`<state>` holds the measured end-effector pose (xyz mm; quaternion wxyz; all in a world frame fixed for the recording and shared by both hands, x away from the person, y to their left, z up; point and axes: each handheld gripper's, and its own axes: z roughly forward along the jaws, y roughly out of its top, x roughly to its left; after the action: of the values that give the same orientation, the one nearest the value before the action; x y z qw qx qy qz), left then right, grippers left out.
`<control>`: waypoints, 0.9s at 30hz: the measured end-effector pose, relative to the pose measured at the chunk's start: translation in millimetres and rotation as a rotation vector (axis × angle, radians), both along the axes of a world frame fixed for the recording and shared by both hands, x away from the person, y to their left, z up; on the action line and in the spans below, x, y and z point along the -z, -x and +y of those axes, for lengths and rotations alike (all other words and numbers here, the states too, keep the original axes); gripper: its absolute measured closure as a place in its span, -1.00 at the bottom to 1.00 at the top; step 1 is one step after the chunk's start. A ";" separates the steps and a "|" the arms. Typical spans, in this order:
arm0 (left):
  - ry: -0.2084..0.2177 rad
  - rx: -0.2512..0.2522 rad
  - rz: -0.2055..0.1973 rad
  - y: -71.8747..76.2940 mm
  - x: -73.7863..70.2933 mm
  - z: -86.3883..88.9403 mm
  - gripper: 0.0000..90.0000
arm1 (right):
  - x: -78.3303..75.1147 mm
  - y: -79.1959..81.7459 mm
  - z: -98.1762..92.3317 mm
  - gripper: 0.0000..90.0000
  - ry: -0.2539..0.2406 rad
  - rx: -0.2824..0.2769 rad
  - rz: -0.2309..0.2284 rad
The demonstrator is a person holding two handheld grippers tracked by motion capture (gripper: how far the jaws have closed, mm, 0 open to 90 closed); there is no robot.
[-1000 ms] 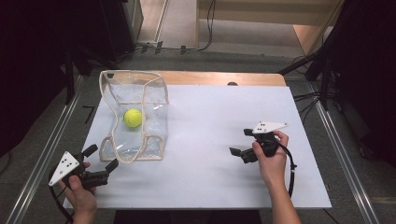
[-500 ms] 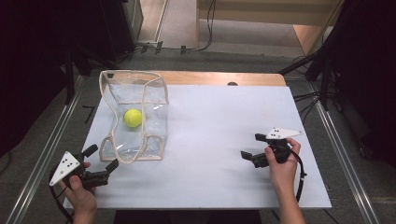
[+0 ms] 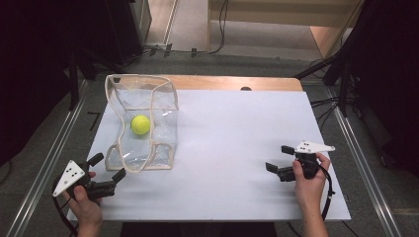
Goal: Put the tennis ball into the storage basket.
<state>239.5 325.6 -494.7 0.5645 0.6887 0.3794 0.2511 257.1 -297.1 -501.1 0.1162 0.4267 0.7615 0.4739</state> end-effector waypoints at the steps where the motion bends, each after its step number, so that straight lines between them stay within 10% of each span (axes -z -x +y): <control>1: 0.001 0.001 -0.001 -0.1 0.1 0.0 -1.00 | 0.3 1.4 -1.7 -1.00 -0.001 0.006 0.001; 27: -0.010 0.001 0.000 0.3 0.2 -1.0 -1.00 | 5.4 30.5 -39.8 -1.00 -0.022 0.082 -0.013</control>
<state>239.2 324.7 -494.9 0.5613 0.6918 0.3776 0.2527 226.7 -336.9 -506.6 0.1358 0.4556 0.7373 0.4800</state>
